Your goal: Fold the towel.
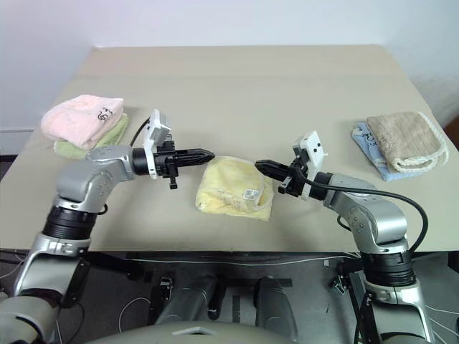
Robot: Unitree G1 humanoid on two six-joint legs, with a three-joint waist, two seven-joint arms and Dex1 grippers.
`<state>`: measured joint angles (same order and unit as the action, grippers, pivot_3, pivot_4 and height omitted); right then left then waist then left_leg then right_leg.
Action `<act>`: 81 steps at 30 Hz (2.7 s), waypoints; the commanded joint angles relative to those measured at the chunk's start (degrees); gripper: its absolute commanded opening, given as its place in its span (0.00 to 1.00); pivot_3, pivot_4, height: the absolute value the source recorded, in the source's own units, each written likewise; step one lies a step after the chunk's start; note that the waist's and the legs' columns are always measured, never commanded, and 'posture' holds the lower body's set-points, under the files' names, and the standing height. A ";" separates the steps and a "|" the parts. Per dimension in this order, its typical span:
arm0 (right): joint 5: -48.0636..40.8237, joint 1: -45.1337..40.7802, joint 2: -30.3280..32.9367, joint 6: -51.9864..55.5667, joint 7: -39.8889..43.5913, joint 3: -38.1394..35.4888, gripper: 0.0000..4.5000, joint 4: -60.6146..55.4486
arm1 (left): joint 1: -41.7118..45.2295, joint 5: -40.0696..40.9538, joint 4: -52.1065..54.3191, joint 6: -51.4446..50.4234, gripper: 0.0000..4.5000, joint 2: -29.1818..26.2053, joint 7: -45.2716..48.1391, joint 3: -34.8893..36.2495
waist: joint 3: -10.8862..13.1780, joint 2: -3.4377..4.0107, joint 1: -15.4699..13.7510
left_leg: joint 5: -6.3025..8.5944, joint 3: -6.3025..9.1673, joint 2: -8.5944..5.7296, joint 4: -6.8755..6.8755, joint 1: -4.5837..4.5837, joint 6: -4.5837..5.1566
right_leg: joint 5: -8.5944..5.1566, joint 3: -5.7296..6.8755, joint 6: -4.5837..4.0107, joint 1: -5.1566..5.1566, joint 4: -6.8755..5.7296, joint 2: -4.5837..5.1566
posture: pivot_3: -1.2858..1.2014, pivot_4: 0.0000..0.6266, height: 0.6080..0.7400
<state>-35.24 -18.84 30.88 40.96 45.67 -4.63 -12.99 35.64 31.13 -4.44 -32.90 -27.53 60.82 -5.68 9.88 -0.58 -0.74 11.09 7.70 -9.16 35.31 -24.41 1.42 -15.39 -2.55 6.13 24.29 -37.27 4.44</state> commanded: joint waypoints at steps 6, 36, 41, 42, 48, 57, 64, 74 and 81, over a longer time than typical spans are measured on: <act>-0.36 -3.78 -4.90 1.18 -3.54 2.34 0.01 1.19 | -0.96 -8.88 -7.72 17.20 0.01 5.18 3.86 -4.35 | -0.01 0.01 0.34 | -0.01 0.00 0.00 -0.03 0.01 0.00 | 0.00 -0.02 -0.01 0.03 -0.03 -0.01 | 0.52 0.24 1.00; 3.27 -6.26 -5.46 -0.28 -0.21 3.71 0.49 9.21 | -6.70 -11.13 -5.66 21.26 0.00 6.55 6.12 -2.00 | -0.83 -0.08 1.29 | 0.19 0.09 0.00 -0.19 0.80 0.02 | -0.25 0.07 0.00 -0.75 0.06 0.03 | 0.52 0.24 1.00; -1.74 -8.81 -2.07 7.67 -0.82 -0.34 0.87 6.66 | -4.97 -9.60 -3.30 19.07 0.08 5.49 3.52 1.05 | -0.81 -0.07 1.29 | 0.20 0.09 0.01 -0.27 0.79 0.02 | -0.25 0.07 -0.01 -0.75 0.08 0.03 | 0.52 0.24 1.00; -1.88 -9.32 -1.19 9.29 -1.23 -0.62 0.96 7.09 | -4.25 -8.94 -3.86 18.05 0.14 5.62 2.26 2.23 | -0.81 -0.07 1.28 | 0.21 0.09 0.01 -0.26 0.79 0.02 | -0.26 0.07 -0.01 -0.77 0.08 0.04 | 0.52 0.24 1.00; -1.66 -10.73 3.21 18.09 -3.04 -0.70 1.00 10.18 | -5.73 -7.63 -1.65 17.01 0.57 3.58 2.07 3.97 | -0.80 -0.07 1.36 | 0.21 0.08 0.00 -0.28 0.77 0.04 | -0.26 0.08 -0.01 -0.77 0.16 0.06 | 0.52 0.24 1.00; -4.85 -11.78 6.15 26.63 -2.53 -2.15 1.00 9.91 | -9.88 -7.12 5.31 17.44 0.99 -1.59 4.45 3.80 | -0.78 -0.06 1.27 | 0.21 0.08 0.01 -0.24 0.59 0.04 | -0.25 0.08 -0.02 -0.63 0.15 0.06 | 0.52 0.24 1.00; -8.19 -11.69 7.38 38.13 -1.41 -0.26 1.00 10.75 | -10.82 -10.70 4.75 20.72 0.99 -2.46 2.55 2.41 | -0.78 -0.06 1.12 | 0.22 0.08 0.01 -0.25 0.47 0.05 | -0.26 0.08 -0.02 -0.54 0.18 0.07 | 0.52 0.24 1.00; -12.57 -13.05 -1.67 49.58 -4.36 -6.47 1.00 16.60 | -11.60 -12.33 3.75 24.00 0.99 -1.51 1.23 2.03 | -0.78 -0.06 1.25 | 0.14 0.07 0.01 -0.20 0.03 0.14 | -0.22 0.08 -0.04 -0.05 0.09 0.06 | 0.52 0.24 1.00; -12.12 -16.77 -9.08 51.54 -9.37 -13.87 1.00 24.14 | -12.64 -13.17 3.95 25.59 0.99 -1.37 1.08 1.52 | -0.78 -0.05 1.42 | 0.12 0.06 0.01 -0.20 0.04 0.12 | -0.20 0.06 -0.06 0.00 0.01 0.04 | 0.52 0.24 1.00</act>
<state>-46.36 -33.98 22.46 92.15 37.30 -16.22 10.25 22.86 18.03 -1.59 -8.78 -28.77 61.99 -4.12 9.10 -0.63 0.68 11.20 7.76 -9.15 35.12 -24.37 1.54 -15.59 -2.48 6.07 24.29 -37.27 4.48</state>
